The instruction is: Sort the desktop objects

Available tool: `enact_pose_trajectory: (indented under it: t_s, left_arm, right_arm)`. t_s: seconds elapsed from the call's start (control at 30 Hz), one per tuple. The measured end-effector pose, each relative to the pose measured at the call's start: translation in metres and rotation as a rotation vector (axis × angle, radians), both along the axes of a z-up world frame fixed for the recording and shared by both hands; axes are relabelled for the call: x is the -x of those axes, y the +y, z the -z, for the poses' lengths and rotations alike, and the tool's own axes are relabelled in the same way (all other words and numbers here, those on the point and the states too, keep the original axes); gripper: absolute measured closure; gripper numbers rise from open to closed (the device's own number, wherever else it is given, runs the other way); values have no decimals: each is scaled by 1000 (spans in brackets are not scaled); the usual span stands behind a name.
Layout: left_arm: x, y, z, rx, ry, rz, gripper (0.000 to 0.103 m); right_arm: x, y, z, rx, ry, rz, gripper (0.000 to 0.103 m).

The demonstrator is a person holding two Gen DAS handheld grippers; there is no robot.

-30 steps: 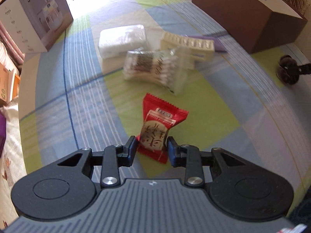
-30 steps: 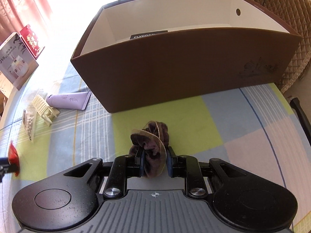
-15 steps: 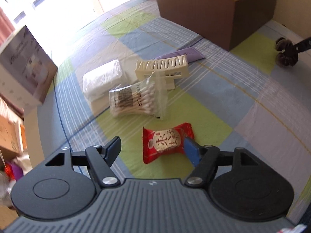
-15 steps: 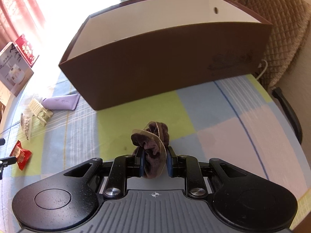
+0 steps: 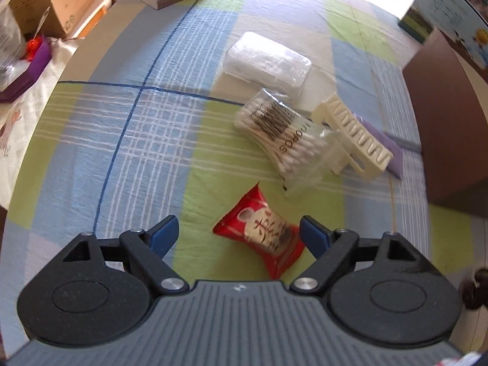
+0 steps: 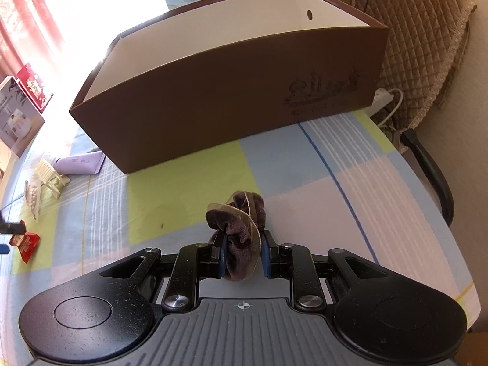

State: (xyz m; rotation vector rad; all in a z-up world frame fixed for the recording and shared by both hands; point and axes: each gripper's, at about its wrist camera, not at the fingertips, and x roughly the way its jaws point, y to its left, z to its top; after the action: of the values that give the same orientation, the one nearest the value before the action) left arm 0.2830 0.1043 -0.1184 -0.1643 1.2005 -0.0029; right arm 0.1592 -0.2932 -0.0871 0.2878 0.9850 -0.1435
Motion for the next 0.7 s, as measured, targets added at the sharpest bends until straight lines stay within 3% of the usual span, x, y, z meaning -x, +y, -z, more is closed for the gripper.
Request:
enact_pose_trajectory:
  t_s: [0.1, 0.17, 0.27, 0.33, 0.4, 0.5, 0.7]
  left_arm:
    - [-3, -9, 3, -18, -13, -9, 20]
    - [-2, -15, 6, -87, -25, 4, 25]
    - [6, -17, 10, -112, -30, 49, 43]
    - [13, -16, 9, -131, -47, 82, 61]
    - [17, -16, 9, -144, -60, 127, 65]
    - [21, -19, 9, -144, -74, 183, 79]
    - [32, -34, 5, -149, -76, 221, 81]
  right_arm:
    - [1, -4, 0, -1, 0, -14, 84]
    - [2, -8, 1, -5, 0, -19, 84]
    - [3, -15, 1, -6, 1, -22, 84]
    - [4, -20, 1, -8, 0, -19, 84]
    - [4, -25, 2, -10, 0, -18, 84]
    - [2, -31, 1, -11, -3, -26, 84]
    - [2, -36, -4, -9, -27, -68, 84]
